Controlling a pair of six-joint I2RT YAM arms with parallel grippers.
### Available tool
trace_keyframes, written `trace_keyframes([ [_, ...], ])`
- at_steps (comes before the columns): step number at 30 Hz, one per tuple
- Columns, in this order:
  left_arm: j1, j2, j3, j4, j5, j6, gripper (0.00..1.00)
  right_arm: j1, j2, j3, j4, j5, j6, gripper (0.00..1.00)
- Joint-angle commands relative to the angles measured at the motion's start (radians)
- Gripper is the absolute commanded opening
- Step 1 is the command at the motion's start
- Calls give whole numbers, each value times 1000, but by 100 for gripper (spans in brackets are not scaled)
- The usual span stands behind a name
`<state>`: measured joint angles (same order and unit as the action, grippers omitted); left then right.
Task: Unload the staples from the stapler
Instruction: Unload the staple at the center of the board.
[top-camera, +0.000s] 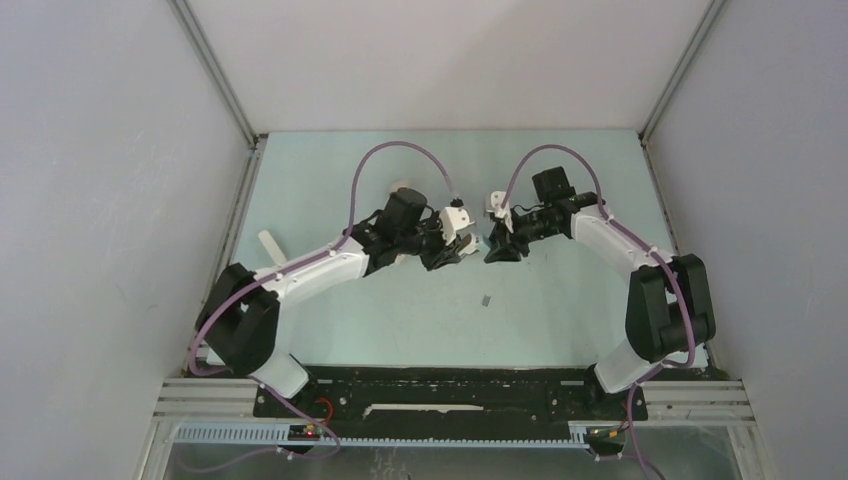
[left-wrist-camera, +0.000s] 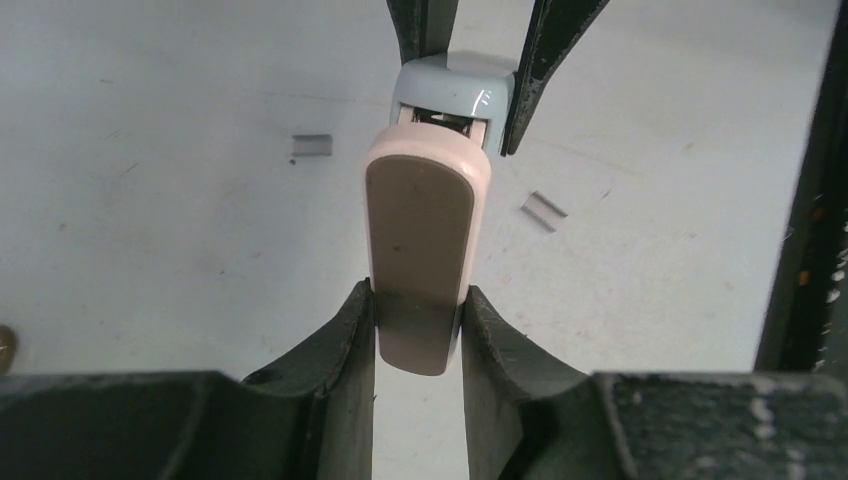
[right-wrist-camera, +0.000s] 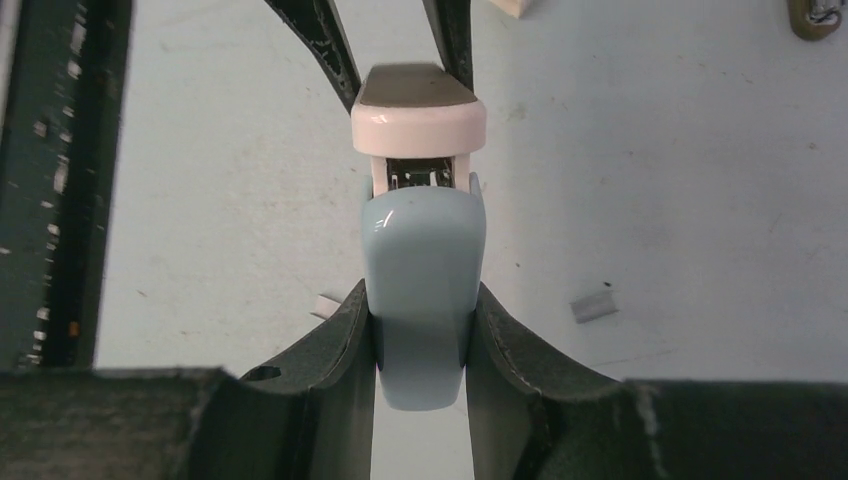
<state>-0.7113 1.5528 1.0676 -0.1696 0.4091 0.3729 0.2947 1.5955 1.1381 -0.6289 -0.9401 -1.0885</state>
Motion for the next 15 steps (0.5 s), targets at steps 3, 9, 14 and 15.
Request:
trace_keyframes([
  [3,19,-73,-118,265,85,-277,50,-29,-51,25,-96,-257,66,0],
  [9,27,-150,-209,438,138,-390,76,-39,-70,25,-124,-317,94,0],
  [14,47,-332,-352,535,16,-393,86,-77,-92,25,-101,-260,173,0],
  [15,48,-382,-395,554,-35,-379,88,-86,-98,25,-80,-217,214,0],
])
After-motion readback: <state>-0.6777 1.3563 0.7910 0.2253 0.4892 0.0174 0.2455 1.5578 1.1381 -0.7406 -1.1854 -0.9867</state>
